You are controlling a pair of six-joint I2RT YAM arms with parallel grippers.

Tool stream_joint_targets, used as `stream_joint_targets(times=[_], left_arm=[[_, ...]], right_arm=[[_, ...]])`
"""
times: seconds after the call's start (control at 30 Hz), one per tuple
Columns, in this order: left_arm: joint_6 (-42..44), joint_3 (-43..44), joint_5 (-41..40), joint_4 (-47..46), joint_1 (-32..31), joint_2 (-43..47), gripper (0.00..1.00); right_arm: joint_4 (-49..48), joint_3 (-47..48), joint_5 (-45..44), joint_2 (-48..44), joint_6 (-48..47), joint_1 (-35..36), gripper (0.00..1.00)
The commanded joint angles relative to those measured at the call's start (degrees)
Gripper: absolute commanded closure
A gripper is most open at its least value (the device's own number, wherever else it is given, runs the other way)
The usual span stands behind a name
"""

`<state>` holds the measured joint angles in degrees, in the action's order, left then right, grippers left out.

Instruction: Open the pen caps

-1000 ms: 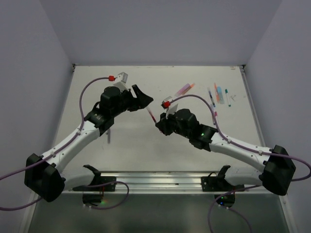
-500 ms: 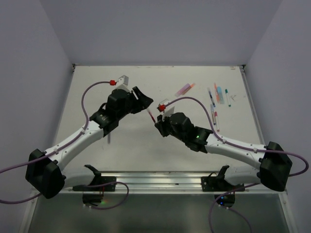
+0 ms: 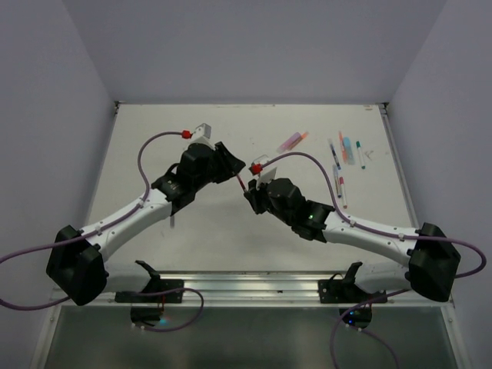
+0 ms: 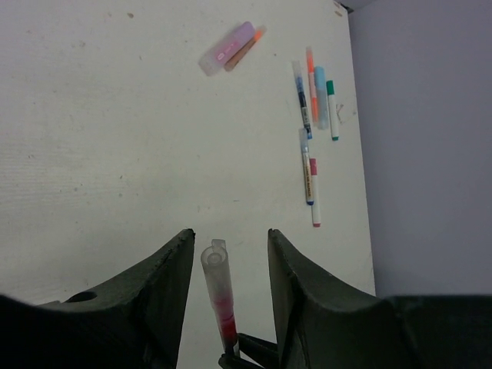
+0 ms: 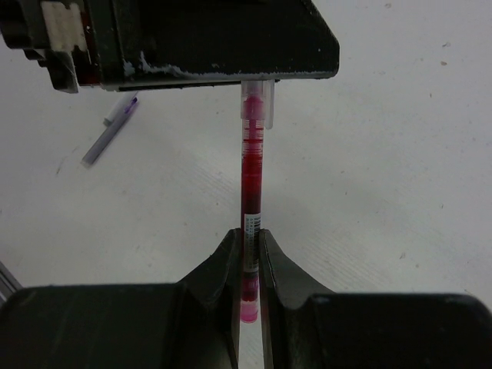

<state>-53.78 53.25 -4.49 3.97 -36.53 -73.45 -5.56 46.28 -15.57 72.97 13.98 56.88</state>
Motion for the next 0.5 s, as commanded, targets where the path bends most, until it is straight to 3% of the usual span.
stream_joint_targets(times=[0.0,0.23,0.47], left_arm=[[-1.1,0.9,-1.7,-2.4,-0.6,-0.7,0.54],[-1.3,1.0,-2.6,-3.0,-1.2,-1.5,0.68],[-1.6,0.5,-2.6,-3.0,-1.2,-1.6,0.94]], right_arm=[[-4.1,2.1,-1.7,0.5,0.6,0.3,1.00],[-4.8,1.8,-1.9,0.7,1.1,0.5,1.00],[-5.5,0.3,-1.7,0.3,1.8,0.6,1.00]])
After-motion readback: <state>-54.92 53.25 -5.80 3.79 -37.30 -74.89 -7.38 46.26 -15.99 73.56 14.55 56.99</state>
